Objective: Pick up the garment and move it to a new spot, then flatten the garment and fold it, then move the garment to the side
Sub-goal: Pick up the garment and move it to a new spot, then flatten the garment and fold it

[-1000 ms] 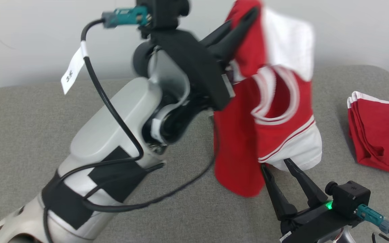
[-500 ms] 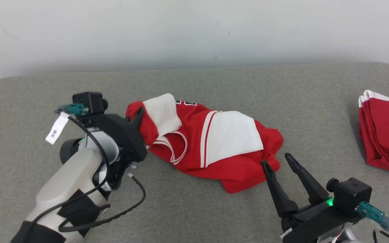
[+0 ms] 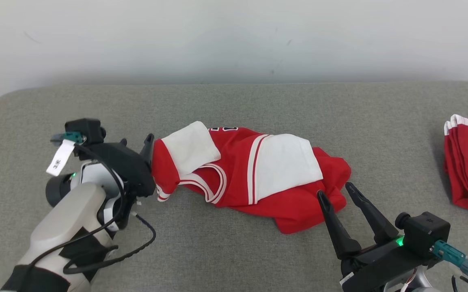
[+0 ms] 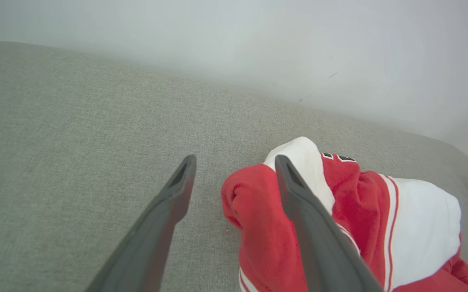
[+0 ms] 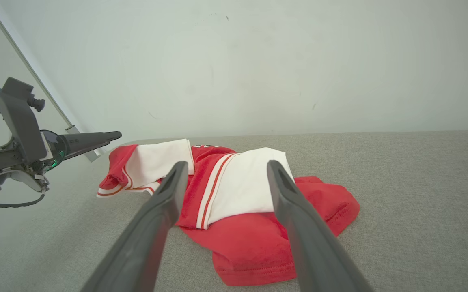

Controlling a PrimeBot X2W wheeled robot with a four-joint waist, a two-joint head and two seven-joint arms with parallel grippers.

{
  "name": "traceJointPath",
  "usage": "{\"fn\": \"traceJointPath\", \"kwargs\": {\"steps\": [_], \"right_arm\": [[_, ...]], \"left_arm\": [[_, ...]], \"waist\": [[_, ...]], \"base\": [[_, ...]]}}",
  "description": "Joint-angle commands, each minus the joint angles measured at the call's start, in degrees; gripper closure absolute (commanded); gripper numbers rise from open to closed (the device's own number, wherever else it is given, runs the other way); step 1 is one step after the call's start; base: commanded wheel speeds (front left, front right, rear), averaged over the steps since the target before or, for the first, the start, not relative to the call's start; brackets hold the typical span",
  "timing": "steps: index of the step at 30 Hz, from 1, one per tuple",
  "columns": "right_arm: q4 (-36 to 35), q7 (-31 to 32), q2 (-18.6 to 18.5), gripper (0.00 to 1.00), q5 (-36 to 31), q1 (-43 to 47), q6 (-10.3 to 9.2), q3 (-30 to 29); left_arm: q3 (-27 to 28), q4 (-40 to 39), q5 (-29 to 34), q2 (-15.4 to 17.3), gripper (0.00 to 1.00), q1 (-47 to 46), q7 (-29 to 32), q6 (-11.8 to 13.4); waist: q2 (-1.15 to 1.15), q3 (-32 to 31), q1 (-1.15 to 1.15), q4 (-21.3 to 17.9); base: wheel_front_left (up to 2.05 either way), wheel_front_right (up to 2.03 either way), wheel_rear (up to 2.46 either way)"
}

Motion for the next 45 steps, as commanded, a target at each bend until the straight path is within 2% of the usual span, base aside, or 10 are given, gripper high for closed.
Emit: {"fn": "traceJointPath", "kwargs": {"steps": [1, 5, 12, 25, 34, 45], "right_arm": [[0.01, 0.04, -0.08, 0.00, -0.17, -0.16, -0.05, -0.38], [0.08, -0.08, -0.08, 0.00, 0.02, 0.19, -0.05, -0.56], [-0.07, -0.13, -0.08, 0.00, 0.10, 0.34, -0.05, -0.42], [-0.28, -0.10, -0.08, 0.00, -0.19, -0.68, -0.05, -0.71], [0.12, -0.58, -0.08, 0.00, 0.09, -1.10, -0.05, -0.34], [0.18, -0.96, -0.08, 0.00, -0.07, -1.96, -0.05, -0.09]], "left_arm": [[-0.66, -0.64, 1.34, 0.22, 0.00, -1.42, -0.58, -0.33], [-2.15, -3.08, 1.95, -0.72, 0.00, -2.69, 0.50, -1.65], [-4.66, -8.92, 2.29, -2.90, 0.00, -2.05, 3.36, -2.30], [-11.23, -16.66, 5.08, -3.16, 0.00, 4.94, 6.41, 1.05], [-11.76, -15.34, 3.94, -3.59, 0.00, 7.65, 6.05, 1.00], [-11.83, -8.69, 4.28, -4.26, 0.00, 6.06, 4.47, -0.21]], "waist": [[0.00, -0.25, 0.00, 0.48], [0.00, -0.50, 0.00, 1.01], [0.00, -0.32, 0.00, 1.34], [0.00, 1.05, 0.00, 0.39], [0.00, 1.65, 0.00, -0.47], [0.00, 3.27, 0.00, -2.47]], "base": [[0.00, 0.00, 0.00], [0.00, 0.00, 0.00], [0.00, 0.00, 0.00], [0.00, 0.00, 0.00], [0.00, 0.00, 0.00], [0.00, 0.00, 0.00]]}}
